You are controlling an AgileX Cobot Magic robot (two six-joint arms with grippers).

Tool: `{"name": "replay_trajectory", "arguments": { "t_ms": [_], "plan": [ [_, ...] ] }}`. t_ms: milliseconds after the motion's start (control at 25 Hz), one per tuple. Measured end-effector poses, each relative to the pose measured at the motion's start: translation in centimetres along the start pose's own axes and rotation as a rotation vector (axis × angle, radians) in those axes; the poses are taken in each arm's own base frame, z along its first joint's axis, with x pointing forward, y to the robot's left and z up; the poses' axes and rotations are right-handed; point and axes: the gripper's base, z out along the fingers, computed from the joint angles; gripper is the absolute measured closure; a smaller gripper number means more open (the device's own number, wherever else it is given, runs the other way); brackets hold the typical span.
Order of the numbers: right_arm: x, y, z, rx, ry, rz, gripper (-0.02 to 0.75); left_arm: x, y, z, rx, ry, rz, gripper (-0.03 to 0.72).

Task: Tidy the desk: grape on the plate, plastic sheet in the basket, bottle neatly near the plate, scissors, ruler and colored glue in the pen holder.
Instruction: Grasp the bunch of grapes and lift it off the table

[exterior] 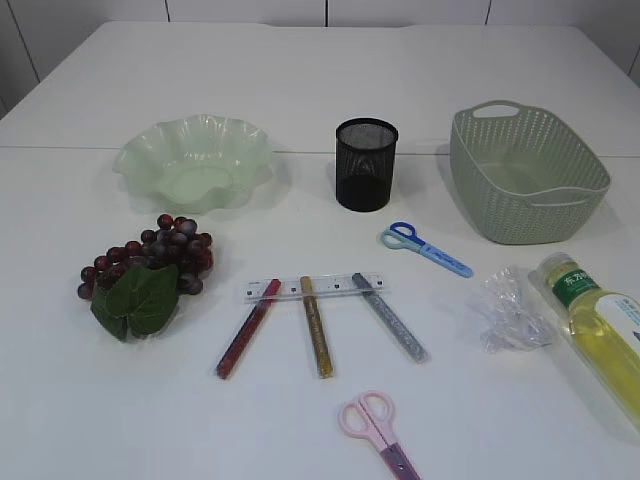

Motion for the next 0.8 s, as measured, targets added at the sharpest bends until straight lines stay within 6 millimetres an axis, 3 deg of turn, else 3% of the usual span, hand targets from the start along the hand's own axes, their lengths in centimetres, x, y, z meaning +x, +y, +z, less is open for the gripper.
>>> {"name": "replay_trajectory", "arguments": {
  "t_ms": [800],
  "plan": [
    [0.0, 0.0, 0.0, 0.0, 0.0, 0.0, 0.321, 0.0, 0.0, 0.0, 0.0, 0.0, 0.0, 0.45]
  ]
}}
